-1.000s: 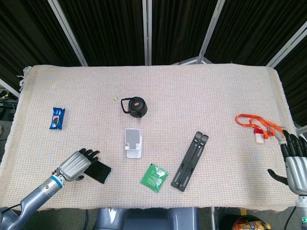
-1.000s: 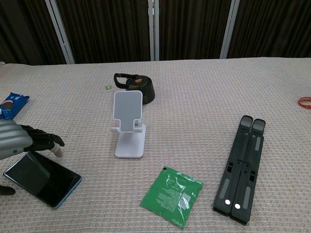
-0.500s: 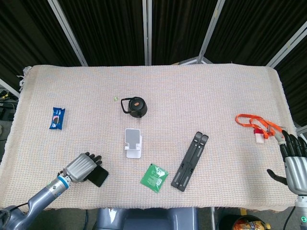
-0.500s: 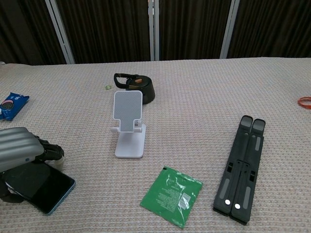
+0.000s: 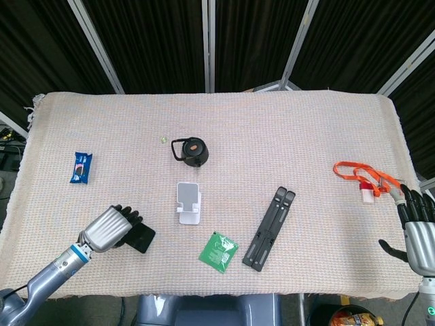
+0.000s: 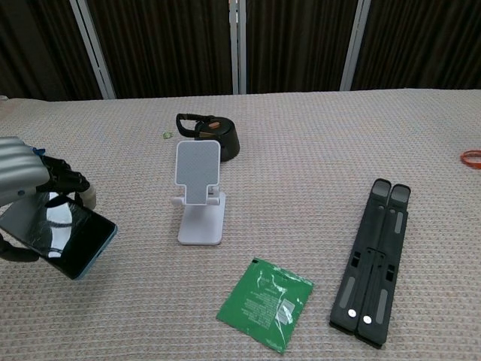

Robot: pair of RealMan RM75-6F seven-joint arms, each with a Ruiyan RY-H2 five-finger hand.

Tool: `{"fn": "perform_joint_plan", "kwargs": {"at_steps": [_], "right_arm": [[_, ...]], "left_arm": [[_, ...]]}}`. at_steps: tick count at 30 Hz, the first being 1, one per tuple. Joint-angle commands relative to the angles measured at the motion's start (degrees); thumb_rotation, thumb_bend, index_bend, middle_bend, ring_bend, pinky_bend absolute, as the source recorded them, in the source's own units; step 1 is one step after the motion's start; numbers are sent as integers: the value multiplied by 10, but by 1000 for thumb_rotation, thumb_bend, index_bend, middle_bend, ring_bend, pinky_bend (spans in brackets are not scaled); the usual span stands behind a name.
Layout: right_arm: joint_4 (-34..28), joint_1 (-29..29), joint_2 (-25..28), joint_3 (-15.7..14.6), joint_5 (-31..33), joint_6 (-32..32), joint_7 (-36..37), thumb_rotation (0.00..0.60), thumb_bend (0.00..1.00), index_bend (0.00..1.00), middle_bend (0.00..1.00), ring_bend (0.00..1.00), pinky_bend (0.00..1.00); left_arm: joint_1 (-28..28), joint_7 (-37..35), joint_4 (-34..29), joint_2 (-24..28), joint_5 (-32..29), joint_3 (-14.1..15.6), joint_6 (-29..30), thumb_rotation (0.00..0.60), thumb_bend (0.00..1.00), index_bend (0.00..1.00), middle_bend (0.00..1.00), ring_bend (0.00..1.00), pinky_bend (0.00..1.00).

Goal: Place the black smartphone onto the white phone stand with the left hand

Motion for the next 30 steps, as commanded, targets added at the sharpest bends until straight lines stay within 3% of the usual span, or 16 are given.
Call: {"fn": "perform_joint_plan", "kwargs": {"at_steps": [1,9,15,21,30], "right_arm": [[0,1,-1,2,3,0,-1,600,0,0,0,0,0],[-5,3,-2,10,16,1,-12,600,0,0,0,0,0],[9,3,-5,18,51,-10,-15,600,0,0,0,0,0],[19,4,-6,22,71,-18,-13,600,0,0,0,0,0],[26,4,-4,27,86,-23,-5,600,0,0,0,0,0]], "left_arm": [[-34,23,22,17,68,-26,52,600,34,617,511,522,535],[-181,37,170,11,212,-67,76,600,3,632,511,522,533],[-293,3,255,-6,261,-57,21,600,3,629,511,522,532],[-352,-17,289,-28,280,-29,-12,600,4,616,509,522,527],[-400,-23,280,-25,281,0,-38,600,8,616,509,522,524]]}}
